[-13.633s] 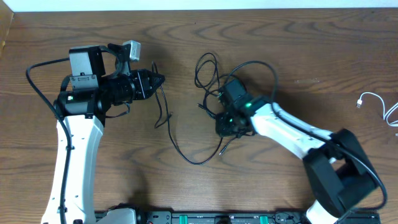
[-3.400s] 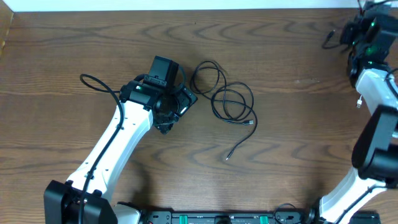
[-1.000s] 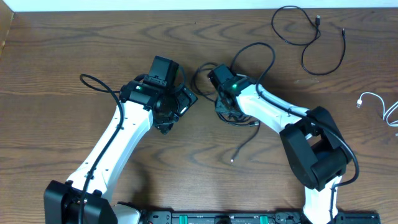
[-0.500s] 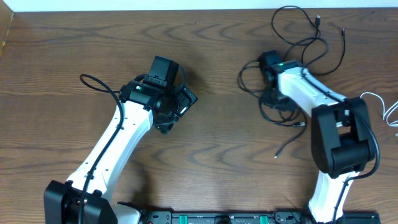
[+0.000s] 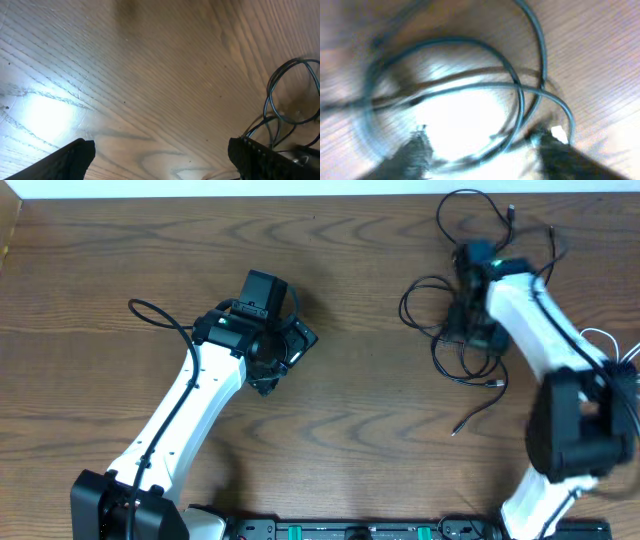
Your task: Untangle cables
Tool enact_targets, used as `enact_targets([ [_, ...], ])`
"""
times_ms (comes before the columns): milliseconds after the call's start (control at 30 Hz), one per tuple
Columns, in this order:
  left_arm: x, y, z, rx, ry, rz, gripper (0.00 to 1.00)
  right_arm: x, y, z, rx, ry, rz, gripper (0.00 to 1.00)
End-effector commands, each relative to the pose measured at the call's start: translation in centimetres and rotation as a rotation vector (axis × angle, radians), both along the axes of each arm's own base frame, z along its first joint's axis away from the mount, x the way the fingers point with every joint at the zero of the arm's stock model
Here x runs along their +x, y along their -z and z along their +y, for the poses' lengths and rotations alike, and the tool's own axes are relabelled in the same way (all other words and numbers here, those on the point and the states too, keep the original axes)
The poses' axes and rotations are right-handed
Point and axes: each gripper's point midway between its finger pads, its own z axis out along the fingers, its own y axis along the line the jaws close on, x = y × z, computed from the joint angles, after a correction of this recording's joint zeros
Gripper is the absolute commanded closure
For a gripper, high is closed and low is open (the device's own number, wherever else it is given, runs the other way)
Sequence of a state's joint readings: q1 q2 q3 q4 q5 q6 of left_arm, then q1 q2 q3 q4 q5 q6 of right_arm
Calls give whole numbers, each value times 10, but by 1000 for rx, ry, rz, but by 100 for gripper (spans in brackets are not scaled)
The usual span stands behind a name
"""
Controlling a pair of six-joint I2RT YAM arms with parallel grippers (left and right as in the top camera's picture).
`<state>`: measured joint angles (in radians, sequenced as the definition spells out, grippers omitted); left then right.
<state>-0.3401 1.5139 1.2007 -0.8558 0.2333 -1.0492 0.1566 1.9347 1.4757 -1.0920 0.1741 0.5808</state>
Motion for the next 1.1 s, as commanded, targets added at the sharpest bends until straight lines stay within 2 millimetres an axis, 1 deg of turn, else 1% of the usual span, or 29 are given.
enact_targets([
  [0, -1, 3, 3, 15, 3, 5, 8, 25, -113, 18, 118, -63, -288, 7],
  [33, -1, 3, 3, 15, 3, 5, 8, 29, -133, 15, 106, -60, -358, 4],
  [67, -1, 3, 3, 15, 3, 5, 8, 32, -144, 12, 93, -56, -406, 3],
  [100, -1, 3, 3, 15, 2, 5, 8, 38, -159, 6, 60, -45, -472, 4],
  [133, -1, 3, 3, 15, 3, 5, 8, 45, -171, -1, 24, -30, -533, 7],
  [200, -1, 3, 3, 15, 3, 5, 8, 58, -186, -9, -25, -8, -620, 24],
  [233, -1, 3, 3, 15, 3, 5, 8, 65, -189, -12, -39, 1, -650, 38],
  [267, -1, 3, 3, 15, 2, 5, 8, 73, -188, -14, -52, 9, -673, 49],
  [300, -1, 3, 3, 15, 3, 5, 8, 79, -186, -15, -60, 14, -686, 57],
  [333, -1, 3, 3, 15, 2, 5, 8, 88, -179, -17, -76, 23, -691, 67],
  [367, -1, 3, 3, 15, 3, 5, 8, 96, -171, -20, -90, 32, -690, 74],
  [400, -1, 3, 3, 15, 2, 5, 8, 104, -164, -23, -101, 40, -691, 79],
  [500, -1, 3, 3, 15, 3, 5, 8, 138, -136, -34, -111, 73, -718, 94],
  [533, -1, 3, 3, 16, 3, 5, 8, 149, -127, -38, -116, 73, -730, 97],
  [567, -1, 3, 3, 15, 3, 5, 8, 162, -115, -42, -128, 64, -742, 98],
  [700, -1, 3, 3, 15, 3, 5, 8, 199, -74, -62, -164, 60, -780, 99],
  [800, -1, 3, 3, 15, 3, 5, 8, 215, -47, -75, -162, 83, -795, 99],
  [933, -1, 3, 3, 15, 2, 5, 8, 229, -11, -83, -106, 83, -800, 99],
  [1067, -1, 3, 3, 15, 3, 5, 8, 238, 13, -89, -72, 85, -813, 99],
])
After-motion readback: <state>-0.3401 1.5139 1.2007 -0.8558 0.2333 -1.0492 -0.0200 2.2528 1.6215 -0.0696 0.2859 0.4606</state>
